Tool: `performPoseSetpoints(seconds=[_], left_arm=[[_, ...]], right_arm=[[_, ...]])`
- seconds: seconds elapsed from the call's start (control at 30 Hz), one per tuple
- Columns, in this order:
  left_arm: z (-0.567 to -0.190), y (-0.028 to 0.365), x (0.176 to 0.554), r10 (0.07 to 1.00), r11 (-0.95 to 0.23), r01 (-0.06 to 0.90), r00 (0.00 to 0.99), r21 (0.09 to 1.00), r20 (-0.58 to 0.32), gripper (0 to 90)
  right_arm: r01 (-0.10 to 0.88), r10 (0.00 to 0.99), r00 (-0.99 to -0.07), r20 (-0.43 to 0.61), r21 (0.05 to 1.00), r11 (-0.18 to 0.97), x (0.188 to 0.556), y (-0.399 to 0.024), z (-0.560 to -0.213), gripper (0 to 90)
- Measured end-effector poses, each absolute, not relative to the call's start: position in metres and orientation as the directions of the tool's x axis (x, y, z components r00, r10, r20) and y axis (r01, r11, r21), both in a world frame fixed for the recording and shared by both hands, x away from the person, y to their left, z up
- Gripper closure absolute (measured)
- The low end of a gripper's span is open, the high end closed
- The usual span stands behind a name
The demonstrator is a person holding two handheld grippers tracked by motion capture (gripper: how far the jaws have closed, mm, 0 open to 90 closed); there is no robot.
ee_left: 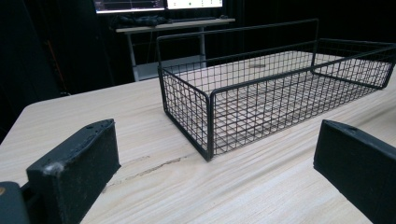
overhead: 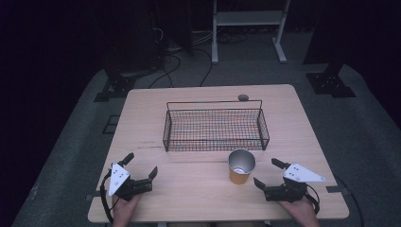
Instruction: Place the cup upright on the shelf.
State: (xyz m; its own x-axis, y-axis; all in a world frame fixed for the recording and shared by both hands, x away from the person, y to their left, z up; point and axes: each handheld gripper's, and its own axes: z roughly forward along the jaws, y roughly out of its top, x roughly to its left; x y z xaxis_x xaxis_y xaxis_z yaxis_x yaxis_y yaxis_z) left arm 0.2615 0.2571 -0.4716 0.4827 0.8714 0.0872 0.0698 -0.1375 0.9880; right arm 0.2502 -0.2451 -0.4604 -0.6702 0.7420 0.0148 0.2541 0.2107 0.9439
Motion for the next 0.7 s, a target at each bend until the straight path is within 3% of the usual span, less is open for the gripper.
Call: performPoseSetpoints(seconds=[0.7], left_arm=[[-0.472,0.257,0.262,0.871,-0.137,0.070,0.483,0.988,0.087,0.0]], right_arm=[[0.274,0.699,-0.714,0.036,0.933,0.233,0.259,-0.222,-0.463,2.0]])
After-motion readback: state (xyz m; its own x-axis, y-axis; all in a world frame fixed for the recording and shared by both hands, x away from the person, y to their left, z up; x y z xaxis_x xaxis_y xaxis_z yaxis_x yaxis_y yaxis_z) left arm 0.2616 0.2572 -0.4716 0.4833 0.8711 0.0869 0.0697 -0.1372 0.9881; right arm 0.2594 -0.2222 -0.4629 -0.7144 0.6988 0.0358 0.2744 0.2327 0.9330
